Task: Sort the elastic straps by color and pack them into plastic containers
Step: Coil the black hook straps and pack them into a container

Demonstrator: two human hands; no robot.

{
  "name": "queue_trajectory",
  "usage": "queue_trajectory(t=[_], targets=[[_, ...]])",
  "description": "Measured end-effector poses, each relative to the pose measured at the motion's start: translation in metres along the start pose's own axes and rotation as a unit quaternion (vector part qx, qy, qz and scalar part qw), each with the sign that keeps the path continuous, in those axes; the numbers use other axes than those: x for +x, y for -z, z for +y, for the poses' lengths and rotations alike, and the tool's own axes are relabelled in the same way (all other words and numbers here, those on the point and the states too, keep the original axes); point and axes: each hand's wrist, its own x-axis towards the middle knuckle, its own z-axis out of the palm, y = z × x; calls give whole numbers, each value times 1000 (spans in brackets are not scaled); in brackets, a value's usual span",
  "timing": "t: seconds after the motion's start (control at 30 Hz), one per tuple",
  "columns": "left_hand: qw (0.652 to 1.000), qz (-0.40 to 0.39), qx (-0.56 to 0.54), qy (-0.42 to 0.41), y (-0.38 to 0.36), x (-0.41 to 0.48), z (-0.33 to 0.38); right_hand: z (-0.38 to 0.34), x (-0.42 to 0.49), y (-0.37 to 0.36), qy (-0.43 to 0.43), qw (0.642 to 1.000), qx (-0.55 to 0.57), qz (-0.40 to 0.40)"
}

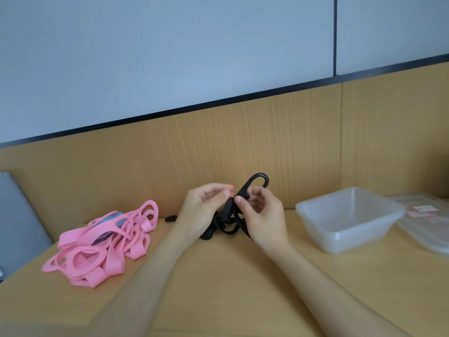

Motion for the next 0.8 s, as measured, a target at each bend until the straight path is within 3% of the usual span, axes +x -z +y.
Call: queue_trajectory(t=[0.27, 0.5, 0.6, 0.8], targets=[[1000, 17, 6, -6, -8, -1, -6, -31, 22, 9, -96, 988, 113, -31], [997, 67, -34, 15, 0, 20, 8, -80, 71, 17, -70, 988, 132, -49], [993, 14, -113, 15, 1, 30, 18, -99, 87, 13, -49, 990, 126, -49], [1000, 12, -28, -4, -11, 52, 33, -128, 106, 2, -25, 994, 101, -37]])
